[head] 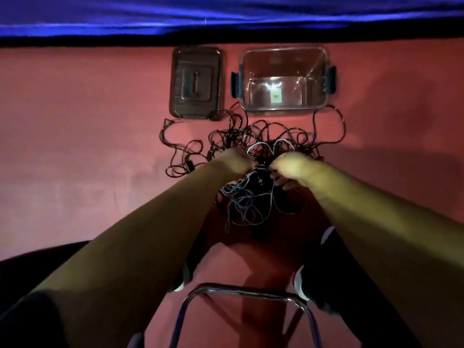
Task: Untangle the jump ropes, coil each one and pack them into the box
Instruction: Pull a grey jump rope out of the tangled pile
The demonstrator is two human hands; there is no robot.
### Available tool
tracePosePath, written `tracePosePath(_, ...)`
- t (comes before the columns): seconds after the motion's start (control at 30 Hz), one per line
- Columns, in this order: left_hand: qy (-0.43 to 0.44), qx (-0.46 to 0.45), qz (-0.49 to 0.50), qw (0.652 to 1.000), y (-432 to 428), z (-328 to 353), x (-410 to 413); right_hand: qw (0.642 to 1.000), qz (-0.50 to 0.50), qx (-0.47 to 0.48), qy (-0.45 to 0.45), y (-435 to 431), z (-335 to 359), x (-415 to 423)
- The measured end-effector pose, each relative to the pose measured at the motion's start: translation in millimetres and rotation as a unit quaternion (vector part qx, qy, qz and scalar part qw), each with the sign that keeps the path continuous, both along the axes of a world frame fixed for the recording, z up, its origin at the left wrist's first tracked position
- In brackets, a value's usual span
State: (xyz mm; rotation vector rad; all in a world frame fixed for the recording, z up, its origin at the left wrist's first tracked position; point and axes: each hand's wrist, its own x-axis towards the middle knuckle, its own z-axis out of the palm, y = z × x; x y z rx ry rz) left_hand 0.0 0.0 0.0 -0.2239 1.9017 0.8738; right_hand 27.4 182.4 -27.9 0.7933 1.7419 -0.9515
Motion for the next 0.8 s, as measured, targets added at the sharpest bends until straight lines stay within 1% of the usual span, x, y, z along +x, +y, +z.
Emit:
tracePosePath(0.07, 0.038, -0.034, -0.055, 0.997, 5.5, -22.9, 0.5, 0.998, 0.064, 0.026, 0.006, -6.4, -30.2, -0.2)
tracePosePath(0.13, 0.048, -0.054, -0.074, 0.995, 8.5, -44.9, 5.1, 0.989, 0.127, 0.076, 0.030, -11.9, -57.1, -0.6)
tracePosePath(0.17, 0.049, -0.056, -0.086, 0.993, 9.2, -54.8, 9.2, 0.984, 0.137, 0.101, 0.047, -12.6, -68.7, -0.5)
tracePosePath(0.23, 0.050, -0.072, -0.125, 0.988, 9.3, -73.6, 20.0, 0.983, 0.118, 0.124, 0.070, -10.3, -89.7, 6.3)
tracePosePath(0.3, 0.044, -0.079, -0.149, 0.985, 6.6, -88.4, 29.7, 0.983, 0.098, 0.127, 0.091, -10.6, -102.2, 17.0)
tracePosePath(0.37, 0.048, -0.073, -0.150, 0.985, 6.5, -98.7, 39.8, 0.980, 0.089, 0.129, 0.120, -11.5, -110.2, 31.0)
tracePosePath(0.5, 0.060, -0.086, -0.176, 0.979, 6.2, -109.1, 53.2, 0.968, 0.128, 0.150, 0.156, -13.3, -113.9, 49.1)
tracePosePath(0.63, 0.079, -0.104, -0.204, 0.970, 1.1, -117.0, 61.5, 0.962, 0.195, 0.113, 0.151, -14.2, -108.3, 57.5)
tracePosePath(0.8, 0.134, -0.137, -0.235, 0.953, 3.9, -106.6, 56.5, 0.963, 0.177, 0.089, 0.182, -5.6, -91.1, 51.1)
